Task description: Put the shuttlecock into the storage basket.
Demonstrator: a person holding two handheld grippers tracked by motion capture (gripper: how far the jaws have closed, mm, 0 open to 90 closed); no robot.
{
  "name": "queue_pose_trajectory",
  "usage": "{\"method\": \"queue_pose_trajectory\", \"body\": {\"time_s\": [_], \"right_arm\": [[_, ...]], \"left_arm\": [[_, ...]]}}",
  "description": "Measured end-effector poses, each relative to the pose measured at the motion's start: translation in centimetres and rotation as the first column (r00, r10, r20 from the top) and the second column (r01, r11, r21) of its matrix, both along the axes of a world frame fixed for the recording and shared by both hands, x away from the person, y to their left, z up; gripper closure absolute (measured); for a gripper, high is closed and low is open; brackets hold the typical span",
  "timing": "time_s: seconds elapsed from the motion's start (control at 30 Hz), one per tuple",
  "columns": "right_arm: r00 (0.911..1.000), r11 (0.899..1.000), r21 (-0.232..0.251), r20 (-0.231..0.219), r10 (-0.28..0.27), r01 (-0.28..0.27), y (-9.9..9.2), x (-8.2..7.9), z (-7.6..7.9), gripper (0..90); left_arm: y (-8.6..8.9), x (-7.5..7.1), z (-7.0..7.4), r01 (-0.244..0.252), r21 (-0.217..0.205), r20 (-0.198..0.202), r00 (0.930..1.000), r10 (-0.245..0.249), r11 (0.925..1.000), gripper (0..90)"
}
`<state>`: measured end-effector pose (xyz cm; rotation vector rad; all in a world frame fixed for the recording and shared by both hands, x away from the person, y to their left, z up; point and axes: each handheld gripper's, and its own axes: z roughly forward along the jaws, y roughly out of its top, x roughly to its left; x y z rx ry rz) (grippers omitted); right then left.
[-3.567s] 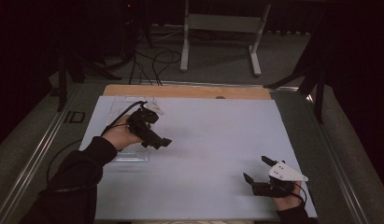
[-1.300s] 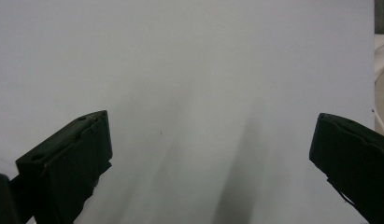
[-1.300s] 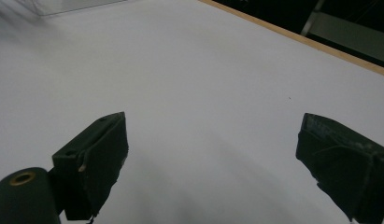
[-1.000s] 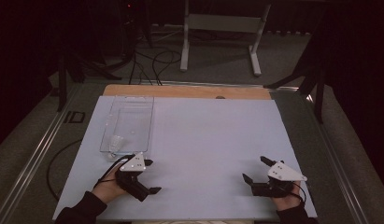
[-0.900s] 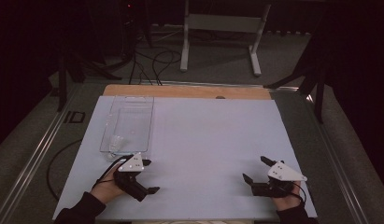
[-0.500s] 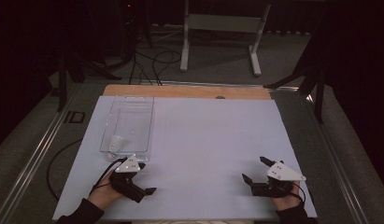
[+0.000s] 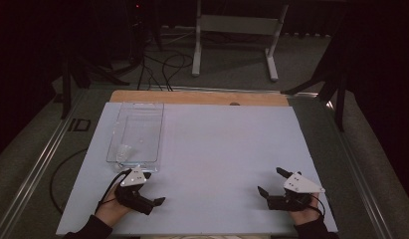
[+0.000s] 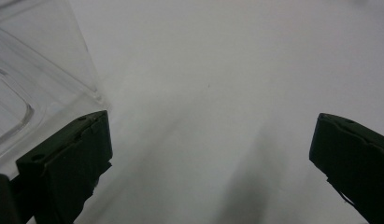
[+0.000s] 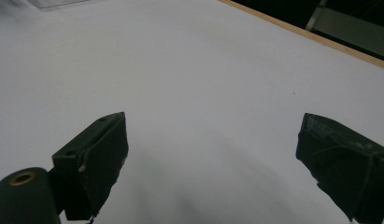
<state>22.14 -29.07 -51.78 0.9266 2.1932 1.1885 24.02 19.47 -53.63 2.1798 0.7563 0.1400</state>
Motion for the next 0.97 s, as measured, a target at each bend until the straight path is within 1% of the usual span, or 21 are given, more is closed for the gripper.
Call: {"method": "queue_pose_trajectory", "body": {"time_s": [0.03,0.13,0.3,0.47,0.6,0.73,0.97], "right_arm": [[1.0,1.0,0.001,0.001,0.0,0.0,0.0,0.0,0.0,9.3],[1.0,1.0,0.0,-0.003,-0.001,0.001,0.02,-0.02,-0.02,9.3],[1.0,1.0,-0.007,-0.001,0.003,-0.003,0.12,0.0,-0.06,9.3],[1.0,1.0,-0.004,-0.003,0.001,-0.001,0.07,-0.01,-0.07,9.3],[1.0,1.0,-0.006,-0.002,0.003,-0.003,0.07,0.04,-0.11,9.3],[1.0,1.0,-0.005,-0.002,0.002,-0.002,0.1,-0.03,-0.06,9.3],[1.0,1.0,-0.005,-0.005,0.003,-0.003,0.08,0.0,-0.08,9.3]], "left_arm": [[-0.05,-0.02,-0.03,0.002,0.002,-0.005,1.0,-0.002,1.0,0.0],[-0.08,-0.07,-0.03,0.004,0.01,-0.002,1.0,-0.004,0.9999,0.1],[-0.05,-0.05,-0.11,0.007,0.007,-0.008,0.9999,-0.006,1.0,0.0],[-0.05,-0.07,-0.07,0.013,-0.011,-0.002,0.9999,-0.013,0.9999,0.1],[-0.05,-0.13,0.03,0.019,-0.037,0.001,0.9998,-0.019,0.9991,0.0],[-0.1,-0.08,0.03,0.009,-0.037,0.0,1.0,-0.009,0.9993,0.1],[-0.12,-0.04,-0.03,0.01,-0.035,-0.006,0.9999,-0.01,0.9993,0.0]]}}
